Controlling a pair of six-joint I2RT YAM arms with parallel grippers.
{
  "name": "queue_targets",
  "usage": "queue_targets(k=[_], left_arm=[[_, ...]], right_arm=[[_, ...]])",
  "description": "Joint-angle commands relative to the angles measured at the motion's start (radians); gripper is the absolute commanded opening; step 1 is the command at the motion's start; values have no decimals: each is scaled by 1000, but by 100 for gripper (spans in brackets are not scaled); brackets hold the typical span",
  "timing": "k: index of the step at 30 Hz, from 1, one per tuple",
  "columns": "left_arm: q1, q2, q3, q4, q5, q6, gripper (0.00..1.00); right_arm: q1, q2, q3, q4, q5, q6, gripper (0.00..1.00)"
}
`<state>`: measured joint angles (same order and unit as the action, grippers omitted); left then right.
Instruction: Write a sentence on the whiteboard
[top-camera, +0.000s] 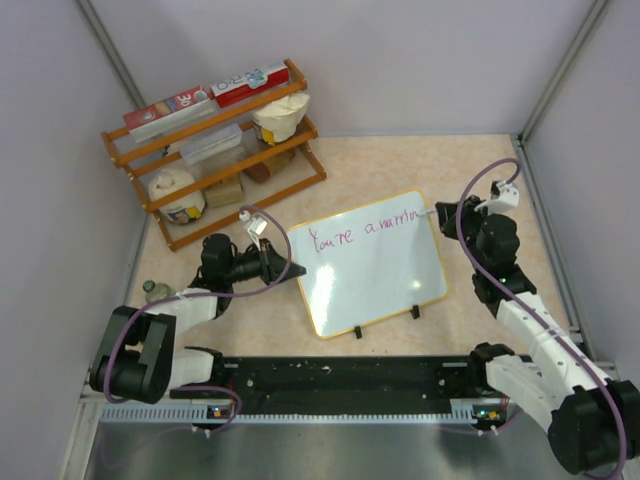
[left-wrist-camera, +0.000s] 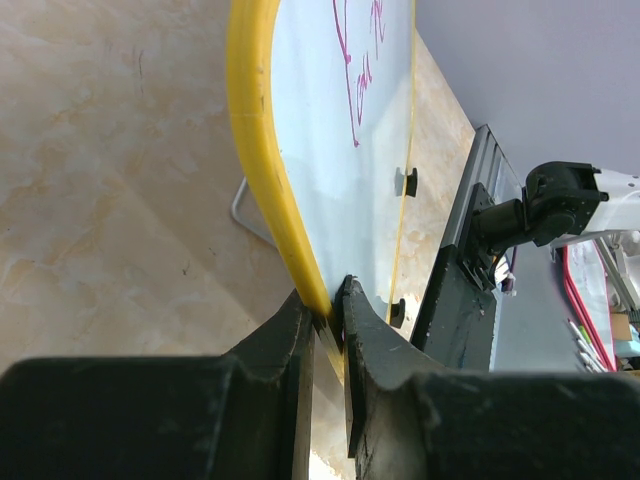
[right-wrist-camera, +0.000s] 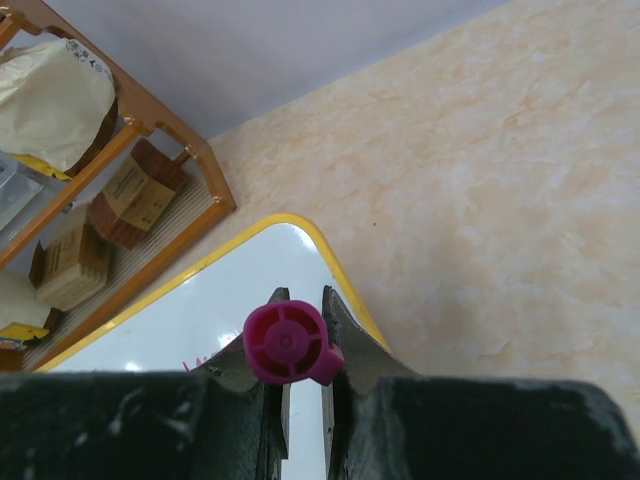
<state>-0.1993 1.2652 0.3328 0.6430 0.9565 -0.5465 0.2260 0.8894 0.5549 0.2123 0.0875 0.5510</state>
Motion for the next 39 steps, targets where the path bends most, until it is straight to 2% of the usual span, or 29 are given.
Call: queue_targets(k=[1,39], left_arm=[[0,-15,0,27,-45,83,0],[0,-13,0,30,-44,82,0]], right_arm=[[-11,-17,-26,-14,1,-10,0],[-13,51,53,30,41,-10,0]])
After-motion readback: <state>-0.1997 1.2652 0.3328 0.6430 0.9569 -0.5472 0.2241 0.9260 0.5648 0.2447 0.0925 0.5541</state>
